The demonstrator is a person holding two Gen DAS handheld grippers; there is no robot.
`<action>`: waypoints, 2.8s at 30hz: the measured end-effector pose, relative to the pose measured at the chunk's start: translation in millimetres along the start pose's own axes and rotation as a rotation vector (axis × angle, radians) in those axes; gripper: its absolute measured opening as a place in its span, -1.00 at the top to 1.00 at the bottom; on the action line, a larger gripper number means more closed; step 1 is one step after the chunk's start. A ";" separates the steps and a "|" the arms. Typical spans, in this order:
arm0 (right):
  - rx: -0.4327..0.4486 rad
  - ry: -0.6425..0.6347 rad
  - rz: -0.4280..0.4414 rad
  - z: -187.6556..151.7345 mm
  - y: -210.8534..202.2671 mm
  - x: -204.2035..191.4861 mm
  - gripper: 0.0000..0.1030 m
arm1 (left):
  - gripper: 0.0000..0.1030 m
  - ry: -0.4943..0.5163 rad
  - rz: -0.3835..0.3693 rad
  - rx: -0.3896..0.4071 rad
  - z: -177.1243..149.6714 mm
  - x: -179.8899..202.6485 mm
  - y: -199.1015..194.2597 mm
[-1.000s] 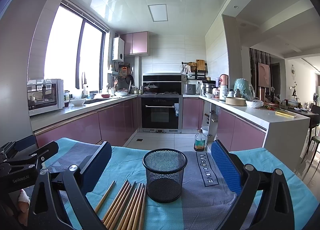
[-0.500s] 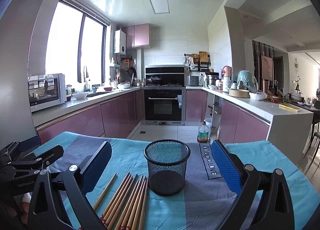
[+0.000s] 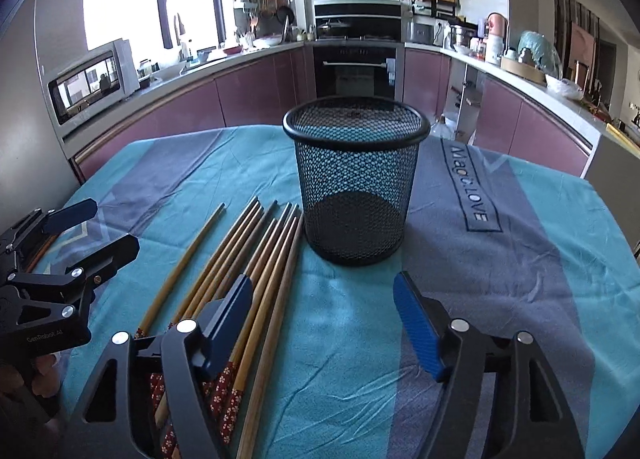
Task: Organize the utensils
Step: 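Close the left tool on one chopstick while the right tool grasps another chopstick, then lift the left tool's chopstick into the mesh cup while the right tool lowers its chopstick in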
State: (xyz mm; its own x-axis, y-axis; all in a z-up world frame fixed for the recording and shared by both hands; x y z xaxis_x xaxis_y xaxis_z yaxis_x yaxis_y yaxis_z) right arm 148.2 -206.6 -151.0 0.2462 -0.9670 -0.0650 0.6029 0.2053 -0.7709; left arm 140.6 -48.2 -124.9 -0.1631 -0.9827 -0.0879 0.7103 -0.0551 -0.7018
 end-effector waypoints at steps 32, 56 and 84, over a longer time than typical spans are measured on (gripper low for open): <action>-0.162 -0.073 0.018 2.6 39.2 -15.9 0.41 | 0.09 0.062 -0.125 -0.252 -11.2 37.3 76.8; -0.066 -0.038 0.198 14.2 -1.6 -17.9 0.90 | 0.85 -0.047 -0.221 -0.223 0.7 31.0 56.5; 0.324 -0.060 0.304 123.3 -122.7 3.2 0.90 | 0.86 -0.106 -0.504 0.203 154.0 26.5 -109.5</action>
State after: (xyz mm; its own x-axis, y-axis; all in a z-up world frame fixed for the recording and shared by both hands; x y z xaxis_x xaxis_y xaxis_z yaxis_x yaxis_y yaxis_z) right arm 168.6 -216.3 21.5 0.4869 -0.8471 -0.2131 0.7009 0.5244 -0.4834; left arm 163.9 -95.5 58.5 -0.4549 -0.8375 0.3028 0.6816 -0.5463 -0.4869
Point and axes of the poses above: each gripper's, at about its wrist camera, not at the fingertips, and y roughly the way its jaws point, x to its right, z to its top, the point moved 10 cm from there along y, roughly the way its jaws point, and after that the axes turned 8 degrees about -x, right-handed, at the moved point
